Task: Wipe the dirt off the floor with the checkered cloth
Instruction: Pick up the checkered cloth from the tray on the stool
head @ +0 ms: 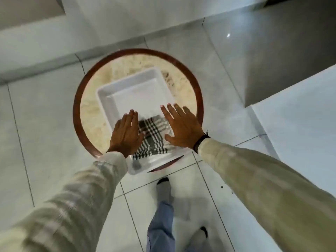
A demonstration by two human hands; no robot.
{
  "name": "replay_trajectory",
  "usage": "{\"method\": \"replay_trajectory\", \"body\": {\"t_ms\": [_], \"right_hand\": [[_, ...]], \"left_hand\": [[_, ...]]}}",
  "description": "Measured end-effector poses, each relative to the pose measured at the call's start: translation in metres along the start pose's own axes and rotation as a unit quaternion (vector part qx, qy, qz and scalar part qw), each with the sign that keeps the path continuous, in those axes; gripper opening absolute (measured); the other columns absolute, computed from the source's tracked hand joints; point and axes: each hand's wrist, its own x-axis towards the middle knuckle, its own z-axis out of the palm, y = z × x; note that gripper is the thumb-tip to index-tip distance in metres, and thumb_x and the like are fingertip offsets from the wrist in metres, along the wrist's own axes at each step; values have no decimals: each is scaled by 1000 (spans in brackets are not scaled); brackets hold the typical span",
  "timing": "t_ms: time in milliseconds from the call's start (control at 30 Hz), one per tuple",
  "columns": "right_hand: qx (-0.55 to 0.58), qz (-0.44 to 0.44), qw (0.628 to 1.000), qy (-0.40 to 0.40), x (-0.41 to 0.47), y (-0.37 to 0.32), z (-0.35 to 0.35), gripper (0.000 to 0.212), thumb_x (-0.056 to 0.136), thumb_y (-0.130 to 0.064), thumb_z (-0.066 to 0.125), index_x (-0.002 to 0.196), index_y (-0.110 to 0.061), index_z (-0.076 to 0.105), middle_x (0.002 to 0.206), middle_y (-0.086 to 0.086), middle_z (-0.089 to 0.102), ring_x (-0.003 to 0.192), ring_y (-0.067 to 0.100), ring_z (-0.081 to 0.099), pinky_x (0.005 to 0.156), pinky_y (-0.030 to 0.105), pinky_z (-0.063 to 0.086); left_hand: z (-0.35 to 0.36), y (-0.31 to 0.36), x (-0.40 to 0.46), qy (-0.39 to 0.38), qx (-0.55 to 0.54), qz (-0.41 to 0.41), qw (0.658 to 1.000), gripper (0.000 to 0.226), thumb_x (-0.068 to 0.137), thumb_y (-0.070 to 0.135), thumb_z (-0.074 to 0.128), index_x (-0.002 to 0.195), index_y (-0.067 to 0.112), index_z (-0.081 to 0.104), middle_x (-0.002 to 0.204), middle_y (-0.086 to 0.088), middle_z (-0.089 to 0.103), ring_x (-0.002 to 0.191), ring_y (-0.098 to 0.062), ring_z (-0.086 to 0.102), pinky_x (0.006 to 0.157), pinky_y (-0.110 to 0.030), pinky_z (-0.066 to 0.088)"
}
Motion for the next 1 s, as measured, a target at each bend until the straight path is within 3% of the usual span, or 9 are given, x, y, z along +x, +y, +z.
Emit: {"method": "replay_trajectory", "body": {"t_ms": [100, 233, 400, 500, 567, 633, 733, 800, 1000], "right_hand": [[68, 30, 996, -43, 21, -22, 35, 92, 91, -43, 57, 161, -3, 12, 144, 21, 52, 122, 38, 54, 99, 47, 48], [210, 181, 956, -96, 40, -43, 67, 92, 87, -29, 67, 157, 2, 16, 146, 26, 45, 125, 43, 52, 101, 50, 51], [435, 366, 819, -81, 53, -48, 86, 71, 77, -13, 79, 136, -6, 39, 133, 21, 56, 119, 41, 59, 100, 48, 53], [509, 398, 755, -110, 50, -44, 80, 52, 76, -17, 82, 120, -4, 59, 115, 14, 73, 105, 31, 71, 89, 40, 62], [593, 403, 688, -116, 34, -35, 63, 31, 73, -17, 79, 101, -6, 71, 98, 8, 78, 95, 28, 75, 82, 36, 64], [692, 408, 588, -96, 7, -18, 38, 27, 65, -13, 72, 90, -3, 72, 94, 11, 77, 97, 35, 75, 86, 41, 62], [820, 384, 418, -70, -59, 21, 6, 40, 72, -10, 64, 111, -1, 69, 106, 23, 67, 104, 38, 66, 97, 49, 52], [858, 355, 367, -61, -107, 44, 0, 42, 88, -15, 64, 127, 1, 66, 118, 23, 71, 109, 36, 69, 103, 48, 55], [869, 369, 330, 9, -272, 92, 42, 47, 94, -13, 69, 139, -5, 58, 134, 17, 70, 122, 33, 68, 107, 47, 54]], "left_hand": [[28, 2, 14, -2, -96, -73, 993, 63, 105, 24, 55, 160, 6, 32, 156, -24, 45, 140, -45, 50, 111, -55, 47], [52, 15, 26, -2, -224, -204, 953, 60, 99, 16, 63, 151, 3, 34, 146, -26, 44, 132, -53, 54, 108, -61, 51], [64, 22, 43, 40, -424, -351, 834, 64, 93, 9, 69, 147, 6, 34, 149, -23, 49, 135, -47, 57, 113, -52, 52], [58, 25, 41, 26, -503, -370, 781, 60, 91, 17, 77, 144, 8, 50, 142, -16, 64, 128, -37, 66, 103, -39, 56], [43, 36, 31, 19, -544, -338, 768, 41, 92, 14, 73, 132, 9, 66, 131, -15, 74, 113, -33, 73, 99, -41, 63], [21, 54, 16, -22, -623, -299, 722, 29, 89, 2, 61, 115, 6, 72, 118, -18, 78, 99, -31, 75, 83, -40, 68], [-12, 99, -14, -176, -714, -224, 640, 42, 90, 2, 50, 128, 4, 68, 117, -16, 75, 98, -30, 75, 75, -35, 67], [-20, 135, -27, -249, -692, -181, 653, 42, 95, 7, 48, 132, 8, 66, 118, -13, 77, 96, -27, 78, 76, -34, 67], [39, 273, -69, -308, -601, -129, 726, 49, 98, 6, 58, 146, 2, 60, 136, -21, 73, 123, -37, 72, 102, -47, 60]]}}
